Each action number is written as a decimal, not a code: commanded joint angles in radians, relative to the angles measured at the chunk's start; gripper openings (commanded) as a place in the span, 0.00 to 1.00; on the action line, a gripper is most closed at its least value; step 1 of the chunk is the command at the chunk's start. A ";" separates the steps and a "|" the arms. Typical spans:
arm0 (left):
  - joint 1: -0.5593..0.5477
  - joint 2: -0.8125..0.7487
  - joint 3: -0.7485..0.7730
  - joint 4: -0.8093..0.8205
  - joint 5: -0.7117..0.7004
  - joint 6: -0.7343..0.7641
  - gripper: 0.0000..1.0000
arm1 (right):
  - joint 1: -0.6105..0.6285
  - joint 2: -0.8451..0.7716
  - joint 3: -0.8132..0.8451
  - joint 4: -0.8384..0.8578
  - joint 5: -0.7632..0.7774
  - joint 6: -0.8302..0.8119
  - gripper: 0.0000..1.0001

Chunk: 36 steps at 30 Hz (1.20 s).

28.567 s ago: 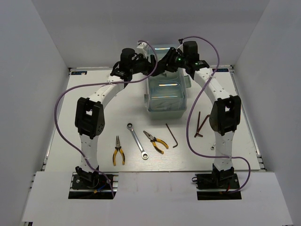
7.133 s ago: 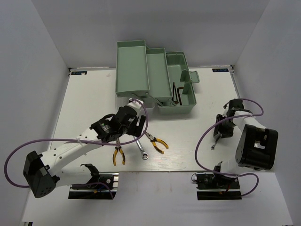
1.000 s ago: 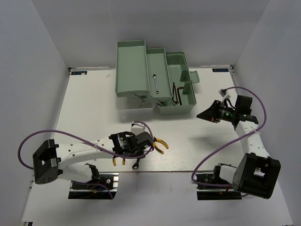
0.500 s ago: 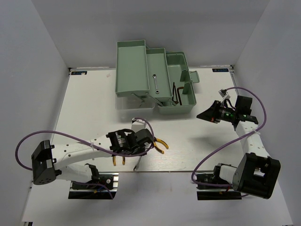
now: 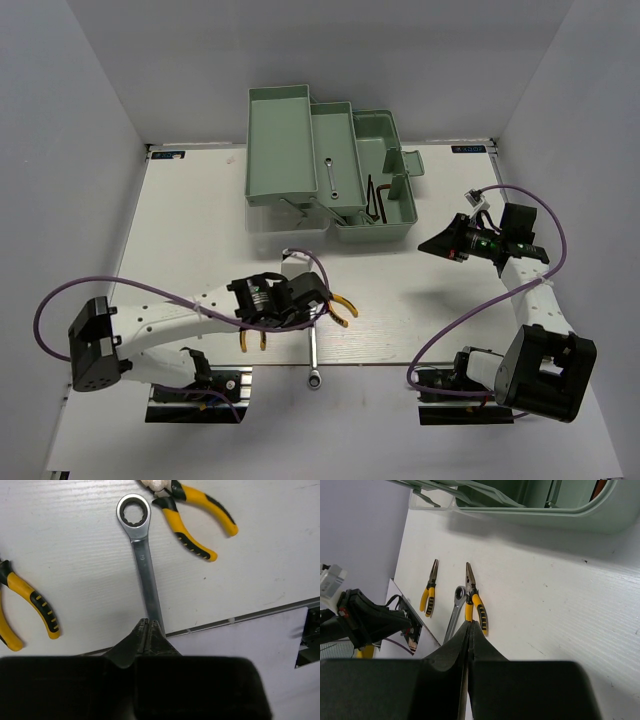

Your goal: Sort the tools into containers

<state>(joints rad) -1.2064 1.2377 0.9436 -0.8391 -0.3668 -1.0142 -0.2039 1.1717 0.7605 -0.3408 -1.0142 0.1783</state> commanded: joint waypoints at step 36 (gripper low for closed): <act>-0.012 0.468 -0.046 0.152 0.101 -0.098 0.00 | -0.057 -0.023 -0.016 0.002 -0.069 0.007 0.01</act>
<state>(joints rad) -1.2133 1.6581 0.9615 -0.7212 -0.3016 -1.0813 -0.2520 1.1713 0.7540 -0.3412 -1.0512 0.1802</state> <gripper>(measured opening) 0.312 0.011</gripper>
